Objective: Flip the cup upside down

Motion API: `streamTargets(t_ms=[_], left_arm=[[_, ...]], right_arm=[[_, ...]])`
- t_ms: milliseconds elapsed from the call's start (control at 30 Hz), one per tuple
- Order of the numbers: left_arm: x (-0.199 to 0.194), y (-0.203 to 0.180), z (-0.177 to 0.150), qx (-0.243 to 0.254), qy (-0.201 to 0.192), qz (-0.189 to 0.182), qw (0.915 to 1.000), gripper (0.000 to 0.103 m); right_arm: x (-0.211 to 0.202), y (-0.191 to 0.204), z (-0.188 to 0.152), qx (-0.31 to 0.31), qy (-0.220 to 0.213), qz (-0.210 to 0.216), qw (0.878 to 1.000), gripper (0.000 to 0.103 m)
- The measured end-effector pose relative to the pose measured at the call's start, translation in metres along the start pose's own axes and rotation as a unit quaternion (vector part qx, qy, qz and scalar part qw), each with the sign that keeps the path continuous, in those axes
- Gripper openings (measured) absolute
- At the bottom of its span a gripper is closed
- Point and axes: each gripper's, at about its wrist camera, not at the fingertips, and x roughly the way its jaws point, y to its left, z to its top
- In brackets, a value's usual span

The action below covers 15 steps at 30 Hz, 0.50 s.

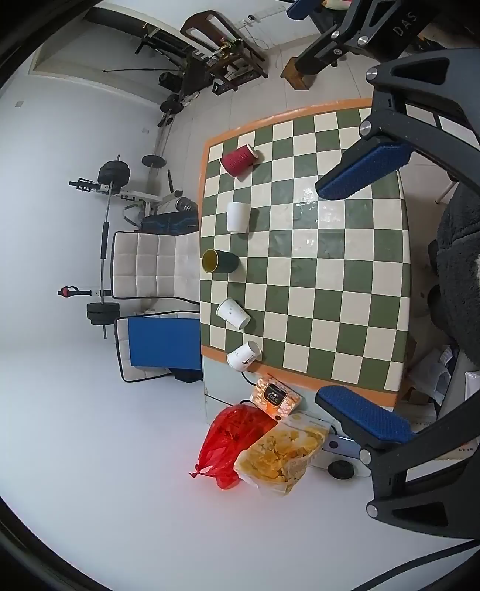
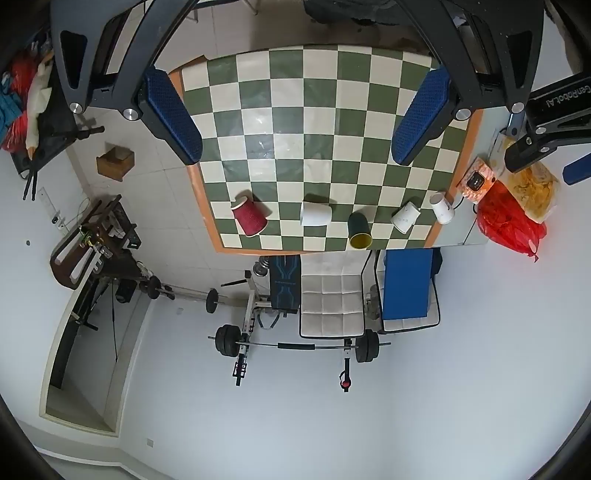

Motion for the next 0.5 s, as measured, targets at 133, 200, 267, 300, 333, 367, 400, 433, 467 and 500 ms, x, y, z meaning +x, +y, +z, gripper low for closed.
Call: streamTargets(t_ms=[133, 200, 267, 300, 333, 367, 400, 433, 467, 500], left_arm=[[-0.002, 0.001, -0.002, -0.005, -0.011, -0.002, 0.9999, 0.103], [-0.001, 0.002, 0.001, -0.004, -0.007, -0.003, 1.0000, 0.103], [-0.001, 0.003, 0.002, -0.005, -0.008, -0.004, 0.9999, 0.103], [-0.003, -0.002, 0.001, 0.000, -0.006, -0.003, 1.0000, 0.103], [-0.002, -0.003, 0.001, 0.001, -0.005, -0.004, 1.0000, 0.103], [-0.002, -0.003, 0.001, 0.000, -0.005, -0.004, 1.0000, 0.103], [-0.002, -0.003, 0.001, -0.001, -0.004, -0.005, 1.0000, 0.103], [-0.001, -0.003, 0.001, -0.002, -0.003, -0.005, 1.0000, 0.103], [-0.001, -0.004, 0.002, -0.003, -0.003, -0.006, 1.0000, 0.103], [-0.001, -0.004, 0.002, -0.003, -0.003, -0.007, 1.0000, 0.103]], right_arm=[[0.001, 0.000, 0.001, -0.002, 0.007, -0.006, 1.000, 0.103], [0.002, -0.001, 0.002, -0.002, 0.008, -0.006, 1.000, 0.103], [0.006, 0.002, 0.000, -0.003, 0.008, -0.005, 1.000, 0.103], [0.008, 0.000, 0.002, -0.002, 0.010, -0.004, 1.000, 0.103], [0.007, -0.001, 0.002, -0.001, 0.009, -0.002, 1.000, 0.103], [0.007, -0.001, 0.001, 0.000, 0.008, -0.002, 1.000, 0.103], [0.007, -0.002, 0.001, 0.004, 0.008, -0.002, 1.000, 0.103], [0.009, -0.003, 0.001, 0.004, 0.007, -0.002, 1.000, 0.103], [0.010, -0.004, 0.003, 0.003, 0.007, -0.003, 1.000, 0.103], [0.011, -0.005, 0.003, 0.003, 0.007, -0.004, 1.000, 0.103]])
